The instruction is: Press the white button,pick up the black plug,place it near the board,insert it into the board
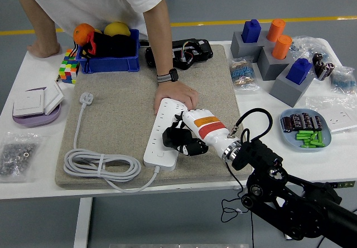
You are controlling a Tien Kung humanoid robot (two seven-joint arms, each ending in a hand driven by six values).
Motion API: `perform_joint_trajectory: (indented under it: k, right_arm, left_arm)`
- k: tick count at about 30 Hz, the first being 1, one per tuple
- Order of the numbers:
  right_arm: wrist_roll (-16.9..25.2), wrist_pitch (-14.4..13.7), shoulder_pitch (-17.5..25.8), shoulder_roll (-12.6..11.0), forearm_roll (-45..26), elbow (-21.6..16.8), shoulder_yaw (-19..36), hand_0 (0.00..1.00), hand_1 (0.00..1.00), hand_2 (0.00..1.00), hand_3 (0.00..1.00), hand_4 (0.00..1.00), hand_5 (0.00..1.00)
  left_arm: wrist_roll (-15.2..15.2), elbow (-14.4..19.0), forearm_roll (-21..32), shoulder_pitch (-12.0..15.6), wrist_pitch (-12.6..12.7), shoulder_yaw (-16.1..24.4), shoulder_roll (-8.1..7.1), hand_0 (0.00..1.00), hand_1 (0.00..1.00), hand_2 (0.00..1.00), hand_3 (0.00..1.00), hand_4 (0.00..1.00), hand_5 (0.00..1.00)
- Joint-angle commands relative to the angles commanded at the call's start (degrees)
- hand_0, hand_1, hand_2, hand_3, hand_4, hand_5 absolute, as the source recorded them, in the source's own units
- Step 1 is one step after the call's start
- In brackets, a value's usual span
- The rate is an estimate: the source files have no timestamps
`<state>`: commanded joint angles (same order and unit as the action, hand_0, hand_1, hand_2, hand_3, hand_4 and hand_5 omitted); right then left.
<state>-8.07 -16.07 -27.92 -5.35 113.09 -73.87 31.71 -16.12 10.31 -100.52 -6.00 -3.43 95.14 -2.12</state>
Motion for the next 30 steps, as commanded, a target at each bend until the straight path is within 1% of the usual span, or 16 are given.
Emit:
perform_joint_trajectory:
  k: [9, 20, 30]
  right_arm:
    - [-0.6, -0.1, -0.2, 0.3, 1.0, -0.2, -0.7, 0.438, 0.478, 0.502, 0.489, 0.832, 0.002]
    - [-1.2, 0.5, 0.4, -0.4, 2.1, -1.3, 1.5, 0.436, 0.477, 0.502, 0.490, 0.830, 0.002]
    - [-1.6, 0.9, 1.0, -0.7, 2.6, -2.2, 2.2, 0.437, 0.478, 0.502, 0.489, 0.830, 0.002]
  left_arm:
    - [0.0, 0.0, -0.1, 0.2, 0.0, 0.0, -0.03, 0.625, 0.631, 0.638, 0.692, 0.574, 0.382]
    - [0.0, 0.0, -0.2, 0.2, 0.0, 0.2, 0.03, 0.625, 0.631, 0.638, 0.692, 0.574, 0.384]
    - [0.0, 0.0, 0.0, 0.3, 0.1, 0.3, 0.14, 0.625, 0.631, 0.638, 0.692, 0.574, 0.382]
